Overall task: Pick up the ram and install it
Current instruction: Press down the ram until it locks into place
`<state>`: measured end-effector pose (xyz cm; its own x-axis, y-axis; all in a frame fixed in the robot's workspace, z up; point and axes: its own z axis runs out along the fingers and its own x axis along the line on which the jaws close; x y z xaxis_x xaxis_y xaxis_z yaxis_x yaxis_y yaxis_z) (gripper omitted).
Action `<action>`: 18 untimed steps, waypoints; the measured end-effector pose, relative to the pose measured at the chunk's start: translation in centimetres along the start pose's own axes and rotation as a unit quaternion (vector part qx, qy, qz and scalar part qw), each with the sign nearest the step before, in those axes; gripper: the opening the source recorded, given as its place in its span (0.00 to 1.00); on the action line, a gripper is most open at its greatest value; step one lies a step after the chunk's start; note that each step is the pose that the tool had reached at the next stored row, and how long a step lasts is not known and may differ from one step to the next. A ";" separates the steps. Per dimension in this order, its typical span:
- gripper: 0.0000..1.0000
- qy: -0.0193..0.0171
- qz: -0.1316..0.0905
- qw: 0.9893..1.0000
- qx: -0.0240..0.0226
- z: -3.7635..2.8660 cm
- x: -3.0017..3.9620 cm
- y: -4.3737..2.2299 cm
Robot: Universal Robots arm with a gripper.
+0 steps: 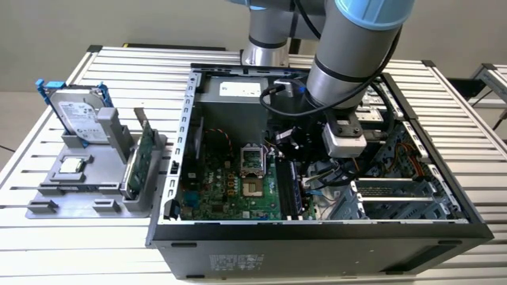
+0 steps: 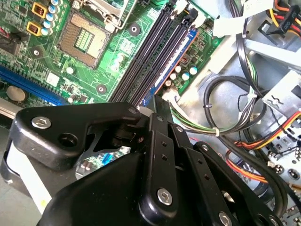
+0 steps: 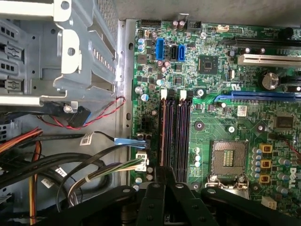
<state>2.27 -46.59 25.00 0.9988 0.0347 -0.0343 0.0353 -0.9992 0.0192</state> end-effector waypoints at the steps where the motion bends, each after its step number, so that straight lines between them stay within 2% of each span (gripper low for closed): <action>1: 0.00 0.000 -0.005 1.000 0.000 0.03 0.00 0.00; 5: 0.00 0.000 -0.029 1.000 -0.001 0.11 -0.03 0.00; 9: 0.00 0.001 -0.054 0.999 -0.002 0.13 -0.05 0.00; 14: 0.00 0.000 -0.083 0.997 -0.003 0.13 -0.08 -0.01; 18: 0.00 0.000 -0.109 0.994 -0.004 0.13 -0.10 -0.01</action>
<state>2.17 -46.59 24.87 0.9675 0.2500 -0.0389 0.2509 -0.9679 0.0183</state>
